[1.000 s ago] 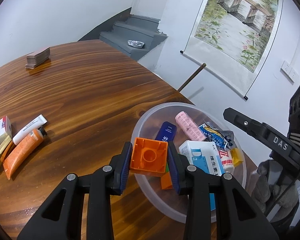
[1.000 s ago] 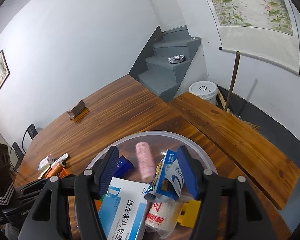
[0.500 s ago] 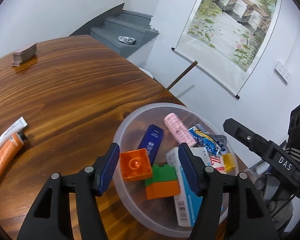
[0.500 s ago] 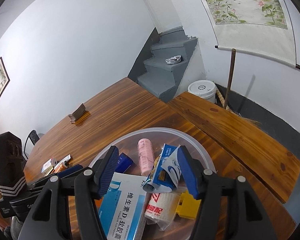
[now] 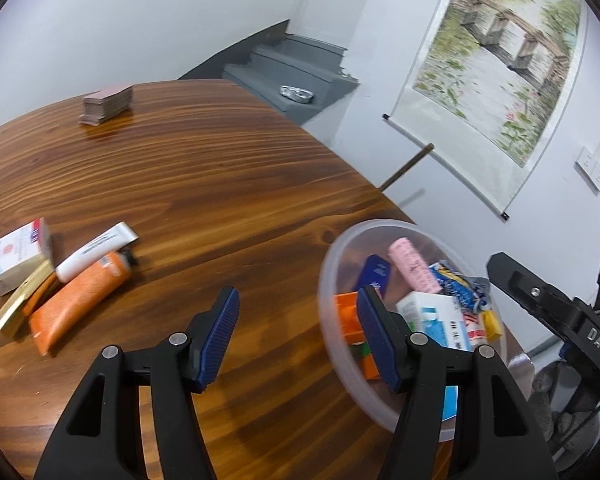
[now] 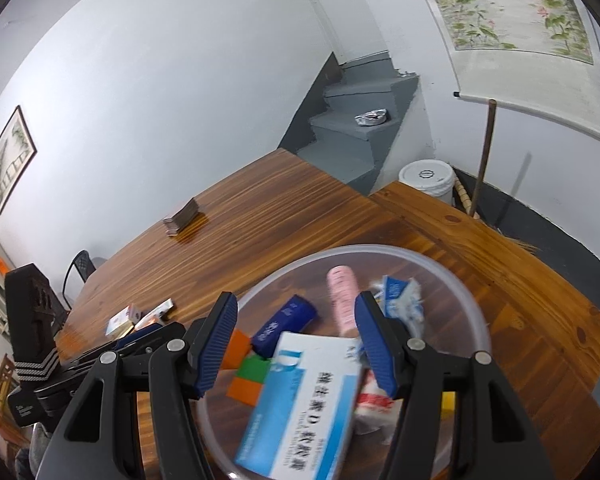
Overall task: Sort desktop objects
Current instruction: 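Withdraw from the bowl and grasp the gold tube with the left gripper, then grasp the orange sunscreen tube with the right gripper while the left holds the gold tube, then carry the gold tube and orange sunscreen tube over the clear bowl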
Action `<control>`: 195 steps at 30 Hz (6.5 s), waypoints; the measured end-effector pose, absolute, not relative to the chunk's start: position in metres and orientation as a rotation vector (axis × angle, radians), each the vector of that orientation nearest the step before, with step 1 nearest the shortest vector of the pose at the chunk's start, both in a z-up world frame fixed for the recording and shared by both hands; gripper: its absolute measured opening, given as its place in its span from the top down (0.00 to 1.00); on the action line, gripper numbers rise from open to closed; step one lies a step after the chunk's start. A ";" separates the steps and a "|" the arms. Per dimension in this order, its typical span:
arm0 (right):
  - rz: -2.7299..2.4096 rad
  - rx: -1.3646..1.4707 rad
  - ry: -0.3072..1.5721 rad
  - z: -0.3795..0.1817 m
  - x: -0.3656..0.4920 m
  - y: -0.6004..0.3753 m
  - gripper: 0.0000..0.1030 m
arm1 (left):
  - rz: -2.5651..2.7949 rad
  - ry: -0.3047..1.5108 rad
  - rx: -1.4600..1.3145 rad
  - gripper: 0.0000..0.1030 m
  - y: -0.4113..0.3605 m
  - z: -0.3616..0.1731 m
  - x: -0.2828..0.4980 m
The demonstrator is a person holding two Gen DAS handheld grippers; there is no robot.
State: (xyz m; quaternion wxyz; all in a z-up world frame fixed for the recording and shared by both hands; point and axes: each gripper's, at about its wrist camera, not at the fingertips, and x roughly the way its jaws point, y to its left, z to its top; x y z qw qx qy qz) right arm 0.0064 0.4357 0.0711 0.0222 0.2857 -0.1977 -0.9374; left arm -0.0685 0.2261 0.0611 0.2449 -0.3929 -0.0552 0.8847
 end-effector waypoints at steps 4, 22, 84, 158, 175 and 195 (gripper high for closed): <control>-2.875 0.885 -0.586 0.073 0.005 0.421 0.36 | 2.449 -0.164 -1.089 0.37 0.210 0.059 -0.071; -2.669 0.916 -0.384 0.072 -0.005 0.316 0.36 | 2.713 -0.218 -1.141 0.37 0.084 0.050 -0.088; -2.577 1.139 -0.276 0.022 -0.053 0.233 0.36 | 2.710 -0.075 -1.240 0.73 0.051 0.022 -0.073; -2.584 1.093 -0.192 0.036 -0.070 0.205 0.71 | 2.740 -0.190 -1.159 0.76 0.031 0.039 -0.048; -2.807 0.978 -0.467 0.058 -0.007 0.338 0.71 | 2.601 -0.132 -1.117 0.76 0.106 0.044 -0.028; -2.948 0.971 -0.633 0.048 0.013 0.450 0.71 | 2.399 -0.003 -1.053 0.76 0.235 0.064 -0.040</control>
